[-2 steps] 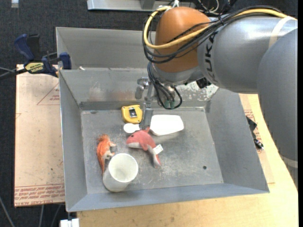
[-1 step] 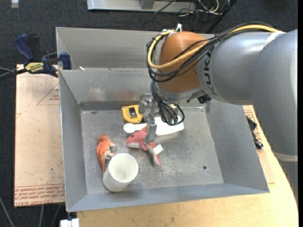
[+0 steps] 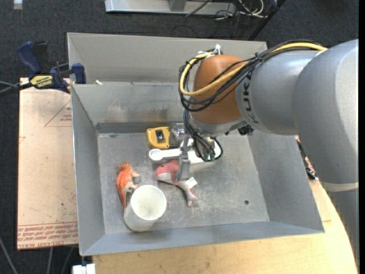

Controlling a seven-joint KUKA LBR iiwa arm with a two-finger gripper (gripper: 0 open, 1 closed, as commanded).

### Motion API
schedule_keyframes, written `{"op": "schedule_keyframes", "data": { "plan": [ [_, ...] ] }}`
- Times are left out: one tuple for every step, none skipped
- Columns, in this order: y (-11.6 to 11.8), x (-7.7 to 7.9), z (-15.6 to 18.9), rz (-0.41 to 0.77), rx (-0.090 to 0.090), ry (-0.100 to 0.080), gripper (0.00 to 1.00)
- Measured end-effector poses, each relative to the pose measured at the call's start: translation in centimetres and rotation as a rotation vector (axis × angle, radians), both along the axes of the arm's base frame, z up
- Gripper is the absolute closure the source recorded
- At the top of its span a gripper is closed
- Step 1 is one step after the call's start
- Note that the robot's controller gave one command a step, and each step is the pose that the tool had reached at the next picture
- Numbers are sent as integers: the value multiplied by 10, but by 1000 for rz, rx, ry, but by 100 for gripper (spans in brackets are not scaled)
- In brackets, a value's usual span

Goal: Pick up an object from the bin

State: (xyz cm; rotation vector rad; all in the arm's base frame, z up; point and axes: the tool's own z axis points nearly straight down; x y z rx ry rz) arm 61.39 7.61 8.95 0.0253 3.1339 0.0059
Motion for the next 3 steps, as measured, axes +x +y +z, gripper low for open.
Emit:
{"op": "schedule_keyframes", "data": {
  "plan": [
    [26,-21,-15,33,2,-3,100],
    [26,-21,-15,33,2,-3,100],
    [26,-16,100,89,2,-7,100]
  ]
}}
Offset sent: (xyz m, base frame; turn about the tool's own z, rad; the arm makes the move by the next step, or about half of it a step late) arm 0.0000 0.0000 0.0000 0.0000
